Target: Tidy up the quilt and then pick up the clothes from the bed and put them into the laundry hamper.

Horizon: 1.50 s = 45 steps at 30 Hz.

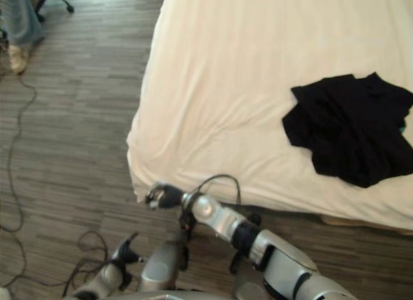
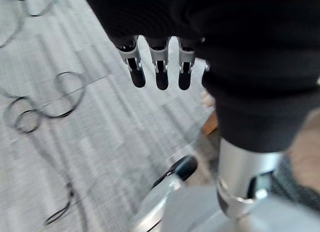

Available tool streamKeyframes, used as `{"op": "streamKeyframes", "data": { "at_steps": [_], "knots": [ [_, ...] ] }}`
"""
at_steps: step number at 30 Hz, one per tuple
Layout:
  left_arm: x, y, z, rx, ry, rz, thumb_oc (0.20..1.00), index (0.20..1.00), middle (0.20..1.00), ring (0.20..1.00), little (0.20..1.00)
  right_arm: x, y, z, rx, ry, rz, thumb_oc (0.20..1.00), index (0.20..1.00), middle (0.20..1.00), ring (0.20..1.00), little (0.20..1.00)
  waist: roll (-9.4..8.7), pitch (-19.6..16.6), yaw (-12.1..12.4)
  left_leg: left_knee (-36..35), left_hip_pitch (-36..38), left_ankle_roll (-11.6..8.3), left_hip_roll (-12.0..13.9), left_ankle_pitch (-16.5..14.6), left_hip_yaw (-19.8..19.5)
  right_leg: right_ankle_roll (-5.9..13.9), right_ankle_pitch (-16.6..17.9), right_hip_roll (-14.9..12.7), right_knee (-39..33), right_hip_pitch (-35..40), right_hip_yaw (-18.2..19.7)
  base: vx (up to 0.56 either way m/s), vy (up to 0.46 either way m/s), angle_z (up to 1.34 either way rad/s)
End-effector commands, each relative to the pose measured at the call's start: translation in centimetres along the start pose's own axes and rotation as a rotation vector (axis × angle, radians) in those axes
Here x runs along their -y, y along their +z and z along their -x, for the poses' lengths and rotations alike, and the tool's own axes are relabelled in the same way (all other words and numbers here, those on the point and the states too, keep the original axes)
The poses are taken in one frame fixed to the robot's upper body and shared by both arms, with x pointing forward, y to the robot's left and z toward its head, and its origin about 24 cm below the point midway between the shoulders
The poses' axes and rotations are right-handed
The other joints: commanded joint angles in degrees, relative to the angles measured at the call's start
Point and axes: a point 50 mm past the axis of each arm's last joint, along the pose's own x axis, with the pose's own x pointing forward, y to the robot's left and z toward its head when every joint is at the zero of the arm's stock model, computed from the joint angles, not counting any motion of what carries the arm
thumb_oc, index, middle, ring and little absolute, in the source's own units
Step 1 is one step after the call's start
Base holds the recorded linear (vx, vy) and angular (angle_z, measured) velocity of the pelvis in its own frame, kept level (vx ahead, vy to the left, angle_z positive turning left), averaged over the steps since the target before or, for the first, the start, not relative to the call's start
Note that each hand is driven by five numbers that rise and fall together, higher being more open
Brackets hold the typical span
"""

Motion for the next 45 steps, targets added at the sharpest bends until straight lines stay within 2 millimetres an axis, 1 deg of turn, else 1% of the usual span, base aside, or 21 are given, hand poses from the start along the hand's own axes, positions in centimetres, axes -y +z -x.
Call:
{"op": "streamKeyframes", "data": {
  "at_steps": [1, 6, 12, 15, 16, 17, 18, 20, 24, 28, 29, 30, 33, 35, 38, 40, 41, 42, 43, 44, 45],
  "knots": [
    [-2.2, -1.4, 0.0, -0.05, 0.072, -0.033, 1.0, 1.0, 1.0, 1.0, 1.0, 3.1, 9.8, 0.6, 0.464, -0.071, -0.052, 0.2, 0.2, 0.2, 0.2, 0.2, -4.67, 0.41, -1.41, 0.09, 0.02, 0.74, -0.75, -0.57, 3.73, 4.03, -5.67, -2.71, 0.78, 3.61, 7.4, -0.01, -0.057, -0.27],
    [-2.7, -0.4, -0.3, -0.003, 0.078, -0.097, 1.0, 1.0, 1.0, 1.0, 1.0, 9.4, 14.3, 5.7, 0.7, -0.373, 0.048, 0.2, 0.2, 0.2, 0.2, 0.2, -5.75, 1.21, -3.58, 0.09, 0.75, 0.77, 0.58, -1.0, 6.64, 3.96, -5.38, -1.5, 0.88, 1.89, 9.86, -0.02, -0.04, -0.44],
    [-3.5, 2.6, -1.0, 0.082, 0.122, -0.052, 1.0, 1.0, 1.0, 1.0, 1.0, 13.5, 12.3, 7.2, 0.598, -0.629, 0.076, 0.2, 0.2, 0.2, 0.2, 0.2, -5.67, 6.58, -5.37, 6.28, -1.4, 1.82, 1.46, -2.62, 11.06, 2.82, -6.12, 0.42, 6.33, -4.54, 16.47, -0.11, 0.011, -0.44],
    [-4.1, 3.9, -1.2, 0.12, 0.144, -0.028, 1.0, 1.0, 1.0, 1.0, 1.0, 14.3, 9.6, 7.9, 0.504, -0.696, 0.047, 0.2, 0.2, 0.2, 0.2, 0.2, -6.56, 8.38, -6.14, 11.73, -4.51, 1.91, 0.71, -5.04, 7.38, 2.57, -6.07, 1.71, 8.49, -7.22, 19.23, -0.14, 0.056, -0.66],
    [-3.8, 4.2, -1.2, 0.127, 0.139, -0.013, 1.0, 1.0, 1.0, 1.0, 1.0, 14.6, 7.1, 8.4, 0.395, -0.722, 0.05, 0.2, 0.2, 0.2, 0.2, 0.2, -7.98, 9.39, -6.3, 15.62, -5.82, 1.57, -1.46, -7.86, -1.14, 2.67, -5.73, 3.47, 8.88, -7.89, 22.24, -0.09, 0.067, -0.33],
    [-3.9, 4.2, -1.2, 0.127, 0.139, -0.013, 1.0, 1.0, 1.0, 1.0, 1.0, 14.6, 7.1, 8.4, 0.395, -0.722, 0.05, 0.2, 0.2, 0.2, 0.2, 0.2, -8.05, 9.25, -6.37, 15.58, -6.04, 1.59, -1.55, -7.7, -1.18, 2.69, -5.63, 3.38, 8.82, -8.07, 22.22, -0.14, 0.075, -0.82],
    [-3.7, 4.5, -1.4, 0.124, 0.126, -0.032, 1.0, 1.0, 1.0, 1.0, 1.0, 14.8, 3.9, 9.2, 0.258, -0.759, 0.035, 0.2, 0.2, 0.2, 0.2, 0.2, -9.85, 9.12, -6.84, 17.17, -5.01, 2.06, -3.3, -10.74, -9.39, 2.91, -5.1, 5.07, 8.17, -7.71, 25.13, -0.06, 0.007, -1.18],
    [-3.8, 4.7, -1.5, 0.123, 0.112, -0.058, 1.0, 1.0, 1.0, 1.0, 1.0, 14.7, 1.2, 10.4, 0.153, -0.797, 0.018, 0.2, 0.2, 0.2, 0.2, 0.2, -10.58, 8.47, -7.78, 15.95, -2.91, 2.9, -3.64, -12.33, -12.02, 3.11, -5.07, 5.81, 7.99, -7.35, 26.41, -0.04, 0.069, -1.34],
    [-4.0, 3.2, -1.7, 0.041, 0.073, -0.188, 1.0, 1.0, 1.0, 1.0, 1.0, 10.0, -9.4, 16.2, -0.221, -0.919, -0.219, 0.2, 0.2, 0.2, 0.2, 0.2, -12.02, 3.95, -13.44, 10.21, 4.77, 4.58, -5.02, -12.58, -5.22, 6.03, -3.34, 4.17, 6.84, -5.05, 30.2, 0.0, 0.355, -0.34],
    [-5.1, 2.3, -1.6, -0.007, 0.09, -0.174, 1.0, 1.0, 1.0, 1.0, 1.0, 7.2, -13.1, 17.9, -0.395, -0.953, -0.313, 0.2, 0.2, 0.2, 0.2, 0.2, -11.79, 2.68, -14.36, 7.23, 7.91, 5.15, -4.57, -11.34, 0.6, 6.59, -3.47, 4.42, 9.34, -5.95, 27.91, -0.06, 0.125, -1.0],
    [-5.1, 1.6, -1.5, -0.032, 0.088, -0.163, 1.0, 1.0, 1.0, 1.0, 1.0, 6.0, -14.2, 18.4, -0.46, -0.943, -0.332, 0.476, 0.476, 0.476, 0.476, 0.476, -11.22, 2.1, -13.9, 6.54, 8.57, 5.22, -3.88, -10.82, 2.9, 5.28, -5.11, 3.62, 11.27, -5.66, 22.54, -0.05, 0.02, -1.32],
    [-4.4, 0.0, -1.1, -0.083, 0.06, -0.158, 1.0, 1.0, 1.0, 1.0, 1.0, 3.7, -16.0, 18.7, -0.579, -0.892, -0.343, 1.0, 1.0, 1.0, 1.0, 1.0, -10.73, 0.24, -13.18, 4.88, 10.09, 5.25, -3.11, -9.7, 7.2, 3.51, -8.17, 2.96, 13.38, -2.82, 13.88, -0.06, 0.028, -1.41],
    [-3.1, -2.3, -0.3, -0.158, 0.02, -0.163, 1.0, 1.0, 1.0, 1.0, 1.0, 0.8, -18.2, 18.7, -0.763, -0.774, -0.32, 1.0, 1.0, 1.0, 1.0, 1.0, -9.93, -3.17, -10.42, 2.8, 12.19, 5.05, -0.52, -8.21, 16.7, 1.09, -11.93, -0.54, 17.96, 0.57, -0.57, 0.06, -0.026, -1.96],
    [-2.2, -3.2, 0.1, -0.191, -0.001, -0.139, 1.0, 1.0, 1.0, 1.0, 1.0, -0.4, -18.8, 18.6, -0.825, -0.722, -0.297, 1.0, 1.0, 1.0, 1.0, 1.0, -9.45, -4.96, -9.64, 1.5, 14.78, 4.6, 0.01, -8.91, 21.41, 1.99, -12.6, -2.48, 18.78, 2.64, -5.61, 0.16, -0.056, -2.0],
    [-1.3, -4.2, 0.6, -0.224, -0.023, -0.125, 1.0, 1.0, 1.0, 1.0, 1.0, -2.0, -19.4, 19.1, -0.868, -0.69, -0.304, 1.0, 1.0, 1.0, 1.0, 1.0, -9.14, -6.91, -10.24, 1.88, 17.41, 4.23, 0.01, -10.13, 24.0, 1.9, -12.54, 0.32, 14.32, 3.86, -2.04, 0.34, -0.134, -1.77],
    [-0.4, -4.5, 0.9, -0.231, -0.038, -0.09, 1.0, 1.0, 1.0, 1.0, 1.0, -2.5, -19.9, 20.0, -0.919, -0.676, -0.294, 1.0, 1.0, 1.0, 1.0, 1.0, -8.7, -7.44, -11.11, 17.21, 16.87, 1.93, 3.94, -6.35, 24.0, -0.25, -13.77, 4.97, 9.42, 7.14, 4.52, 0.45, -0.289, -1.35],
    [-0.5, -4.0, 0.6, -0.209, -0.027, -0.086, 1.0, 1.0, 1.0, 1.0, 1.0, -2.4, -19.9, 20.1, -0.927, -0.682, -0.289, 1.0, 1.0, 1.0, 1.0, 1.0, -9.03, -6.43, -10.08, 27.86, 12.64, 1.14, 6.37, -3.13, 19.87, -2.01, -14.08, 6.61, 8.36, 8.64, 6.8, 0.24, -0.267, -1.63],
    [-0.5, -4.0, 0.6, -0.209, -0.027, -0.086, 1.0, 1.0, 1.0, 1.0, 1.0, -2.4, -19.9, 20.1, -0.927, -0.682, -0.289, 1.0, 1.0, 1.0, 1.0, 1.0, -8.97, -6.46, -10.11, 28.04, 12.5, 1.11, 6.47, -3.21, 19.8, -2.03, -14.08, 6.67, 8.35, 8.6, 6.76, 0.18, -0.262, -2.19],
    [-0.9, -2.9, 0.2, -0.177, 0.006, -0.067, 1.0, 1.0, 1.0, 1.0, 1.0, -2.4, -20.1, 20.4, -0.952, -0.674, -0.298, 1.0, 1.0, 1.0, 1.0, 1.0, -11.66, -5.14, -7.6, 38.56, 3.56, 5.0, 0.84, -3.42, 9.46, -3.99, -13.44, 6.21, 7.11, 9.9, 11.74, 0.19, -0.074, -1.62],
    [-1.3, -2.5, 0.0, -0.158, 0.029, -0.047, 1.0, 1.0, 1.0, 1.0, 1.0, -2.2, -20.2, 20.6, -0.964, -0.678, -0.295, 1.0, 1.0, 1.0, 1.0, 1.0, -11.79, -4.47, -6.47, 39.61, 0.23, 5.71, -3.35, -5.56, 5.09, -3.86, -13.6, 6.27, 6.91, 10.96, 14.53, 0.19, -0.072, -1.0],
    [-1.3, -2.5, 0.0, -0.158, 0.029, -0.047, 1.0, 1.0, 1.0, 1.0, 1.0, -2.2, -20.2, 20.6, -0.964, -0.678, -0.295, 1.0, 1.0, 1.0, 1.0, 1.0, -11.88, -4.58, -6.51, 39.55, 0.07, 5.74, -3.44, -5.44, 5.09, -3.84, -13.55, 6.19, 6.9, 10.8, 14.52, 0.33, 0.15, -1.16]
  ]
}}
